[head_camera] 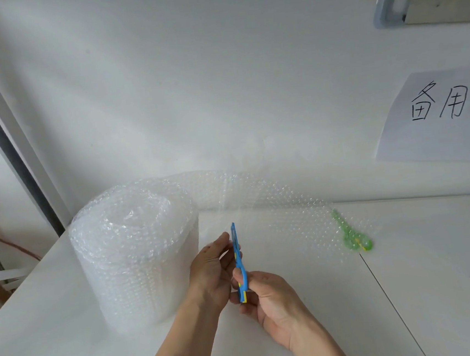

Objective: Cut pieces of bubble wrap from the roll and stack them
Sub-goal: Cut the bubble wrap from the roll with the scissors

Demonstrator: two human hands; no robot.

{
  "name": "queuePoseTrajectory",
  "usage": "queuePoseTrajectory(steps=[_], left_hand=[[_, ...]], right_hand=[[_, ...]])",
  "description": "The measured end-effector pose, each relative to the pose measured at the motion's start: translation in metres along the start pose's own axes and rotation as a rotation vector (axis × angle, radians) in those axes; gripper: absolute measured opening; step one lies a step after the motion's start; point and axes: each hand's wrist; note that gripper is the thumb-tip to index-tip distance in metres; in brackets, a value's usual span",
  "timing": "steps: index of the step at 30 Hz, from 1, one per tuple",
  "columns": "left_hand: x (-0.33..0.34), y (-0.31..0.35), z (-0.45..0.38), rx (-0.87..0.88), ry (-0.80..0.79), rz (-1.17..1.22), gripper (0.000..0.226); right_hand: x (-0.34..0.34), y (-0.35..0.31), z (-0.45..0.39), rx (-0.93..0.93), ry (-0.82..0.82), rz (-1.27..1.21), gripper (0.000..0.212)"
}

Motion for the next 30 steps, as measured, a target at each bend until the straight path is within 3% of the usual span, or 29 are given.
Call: queuePoseTrajectory(steps=[16,23,30], left_hand=[[0.000,-0.005,-0.005,0.007,-0.007,-0.017,0.022],[0.001,-0.002,-0.006,-0.119,-0.014,-0.015,0.028],[0.000,-0.006,-0.010,-0.130,-0.012,-0.005,0.027]], right_hand=[[-0.003,0.002,-0.006,0.002,-0.005,0.022,0.018],[-0.002,0.000,-0.004,0.006,-0.029,-0.030,0.035],[-0.002,-0.004,-0.005,-0.006,-0.040,-0.024,0.036]])
Point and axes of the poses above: each hand's wrist, its own z-axis away from the middle knuckle, its own x-axis out of the palm, y = z × x, and after that the axes turned 1 degree about z, right-handed
